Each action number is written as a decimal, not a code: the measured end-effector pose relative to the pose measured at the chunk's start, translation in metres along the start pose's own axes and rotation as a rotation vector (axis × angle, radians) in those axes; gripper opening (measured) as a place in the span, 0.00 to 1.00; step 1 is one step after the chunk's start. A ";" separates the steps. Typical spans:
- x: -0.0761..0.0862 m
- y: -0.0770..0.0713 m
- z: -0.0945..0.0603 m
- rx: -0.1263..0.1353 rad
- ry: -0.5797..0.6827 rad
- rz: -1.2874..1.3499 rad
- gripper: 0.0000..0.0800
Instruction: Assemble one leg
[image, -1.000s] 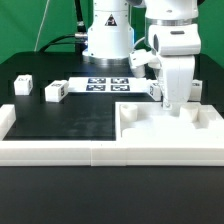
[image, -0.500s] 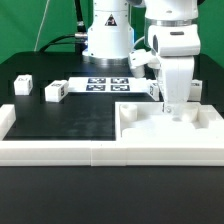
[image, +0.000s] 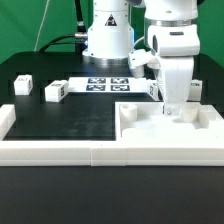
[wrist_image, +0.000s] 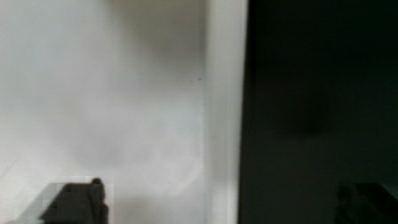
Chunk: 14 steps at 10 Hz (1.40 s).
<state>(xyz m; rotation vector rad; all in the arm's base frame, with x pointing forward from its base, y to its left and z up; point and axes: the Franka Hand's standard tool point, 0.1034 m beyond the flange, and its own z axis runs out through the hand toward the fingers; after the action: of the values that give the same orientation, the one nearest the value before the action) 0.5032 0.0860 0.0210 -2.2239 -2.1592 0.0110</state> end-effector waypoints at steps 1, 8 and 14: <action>0.004 -0.007 -0.010 -0.008 -0.005 0.053 0.81; 0.014 -0.041 -0.038 -0.022 -0.024 0.230 0.81; 0.036 -0.068 -0.031 -0.007 0.028 1.118 0.81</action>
Offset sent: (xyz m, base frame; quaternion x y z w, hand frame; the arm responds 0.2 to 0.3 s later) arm -0.0432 0.0094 0.0351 -0.0116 -0.0249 0.1074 0.9938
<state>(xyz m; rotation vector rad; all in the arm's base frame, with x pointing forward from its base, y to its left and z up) 0.4377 0.1229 0.0549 -3.0274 -0.6496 0.0077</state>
